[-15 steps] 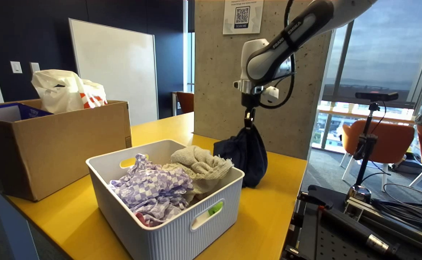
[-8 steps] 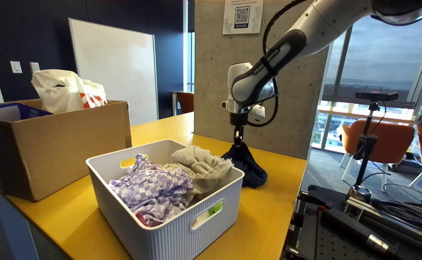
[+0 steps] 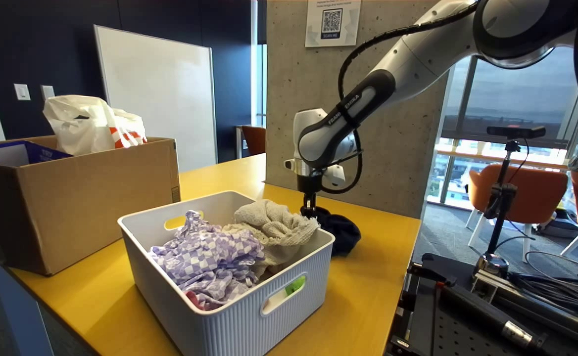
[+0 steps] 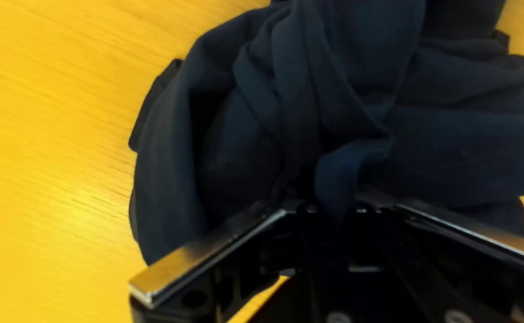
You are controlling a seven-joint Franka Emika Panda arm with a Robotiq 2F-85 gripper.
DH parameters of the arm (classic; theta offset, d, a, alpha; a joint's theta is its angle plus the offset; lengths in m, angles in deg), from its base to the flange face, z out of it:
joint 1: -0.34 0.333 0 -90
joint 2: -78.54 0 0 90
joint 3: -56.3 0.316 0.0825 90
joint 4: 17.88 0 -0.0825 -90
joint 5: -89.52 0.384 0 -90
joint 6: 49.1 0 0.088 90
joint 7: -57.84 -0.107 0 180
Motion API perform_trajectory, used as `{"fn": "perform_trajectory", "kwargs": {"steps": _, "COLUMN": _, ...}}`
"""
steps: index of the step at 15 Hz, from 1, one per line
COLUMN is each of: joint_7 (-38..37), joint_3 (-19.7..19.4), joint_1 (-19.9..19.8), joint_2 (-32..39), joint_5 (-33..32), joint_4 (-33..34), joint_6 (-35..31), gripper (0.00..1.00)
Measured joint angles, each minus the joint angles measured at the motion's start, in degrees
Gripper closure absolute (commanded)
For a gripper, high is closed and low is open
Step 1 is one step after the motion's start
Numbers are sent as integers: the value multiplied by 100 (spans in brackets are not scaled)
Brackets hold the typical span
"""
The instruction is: Fold the t-shirt then put it in the storage container.
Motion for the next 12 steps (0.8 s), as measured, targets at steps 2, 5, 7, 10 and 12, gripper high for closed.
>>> {"fn": "perform_trajectory", "kwargs": {"steps": 2, "joint_7": 0, "joint_3": 13, "joint_1": -2, "joint_2": 49, "joint_5": 0, "joint_4": 39, "joint_6": -8, "gripper": 56}}
{"fn": "perform_trajectory", "kwargs": {"steps": 5, "joint_7": -4, "joint_3": 13, "joint_1": -30, "joint_2": -206, "joint_5": 0, "joint_4": -295, "joint_6": -243, "gripper": 34}}
{"fn": "perform_trajectory", "kwargs": {"steps": 7, "joint_7": -4, "joint_3": 13, "joint_1": -57, "joint_2": -593, "joint_5": 0, "joint_4": -788, "joint_6": -538, "gripper": 21}}
{"fn": "perform_trajectory", "kwargs": {"steps": 10, "joint_7": -4, "joint_3": 13, "joint_1": -110, "joint_2": -1276, "joint_5": 2, "joint_4": -1582, "joint_6": -874, "gripper": 1}}
{"fn": "perform_trajectory", "kwargs": {"steps": 12, "joint_7": -4, "joint_3": 12, "joint_1": -161, "joint_2": -1721, "joint_5": 18, "joint_4": -2107, "joint_6": -1056, "gripper": 0}}
